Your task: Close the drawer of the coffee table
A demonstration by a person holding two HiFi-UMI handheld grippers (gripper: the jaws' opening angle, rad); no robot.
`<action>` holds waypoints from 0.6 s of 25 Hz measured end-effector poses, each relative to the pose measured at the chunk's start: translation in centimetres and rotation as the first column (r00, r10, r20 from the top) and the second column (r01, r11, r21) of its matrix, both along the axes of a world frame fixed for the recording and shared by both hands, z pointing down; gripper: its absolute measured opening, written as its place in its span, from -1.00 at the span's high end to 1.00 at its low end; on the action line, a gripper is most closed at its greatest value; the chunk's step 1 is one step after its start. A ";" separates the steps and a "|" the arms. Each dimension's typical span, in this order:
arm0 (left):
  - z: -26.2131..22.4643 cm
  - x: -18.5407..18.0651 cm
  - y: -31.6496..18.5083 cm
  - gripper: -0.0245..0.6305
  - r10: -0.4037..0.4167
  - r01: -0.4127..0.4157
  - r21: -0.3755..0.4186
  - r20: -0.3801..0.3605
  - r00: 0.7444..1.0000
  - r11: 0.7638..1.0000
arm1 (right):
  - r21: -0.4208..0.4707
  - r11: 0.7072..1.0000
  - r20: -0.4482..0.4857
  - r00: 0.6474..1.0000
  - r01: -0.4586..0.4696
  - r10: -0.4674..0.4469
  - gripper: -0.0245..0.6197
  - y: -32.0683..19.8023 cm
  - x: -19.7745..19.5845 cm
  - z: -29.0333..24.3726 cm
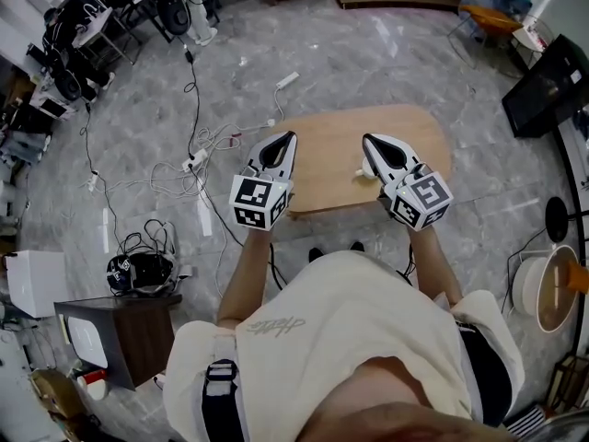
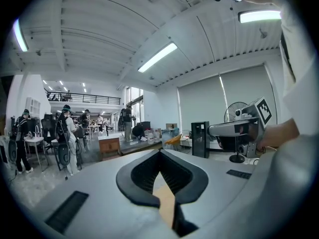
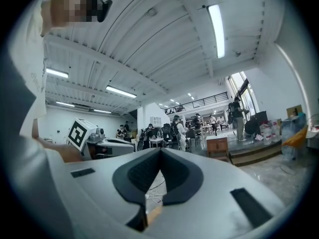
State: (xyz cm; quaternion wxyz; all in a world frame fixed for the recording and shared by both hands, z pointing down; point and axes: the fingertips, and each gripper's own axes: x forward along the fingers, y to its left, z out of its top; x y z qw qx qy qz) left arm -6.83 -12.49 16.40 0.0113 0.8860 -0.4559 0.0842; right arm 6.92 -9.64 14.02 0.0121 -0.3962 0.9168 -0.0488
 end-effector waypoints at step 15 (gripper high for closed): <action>1.2 1.4 -0.9 0.91 0.063 -0.063 -0.028 -0.001 0.998 0.998 | -0.018 1.000 0.007 1.000 -0.013 0.014 0.94 -0.5 0.1 0.8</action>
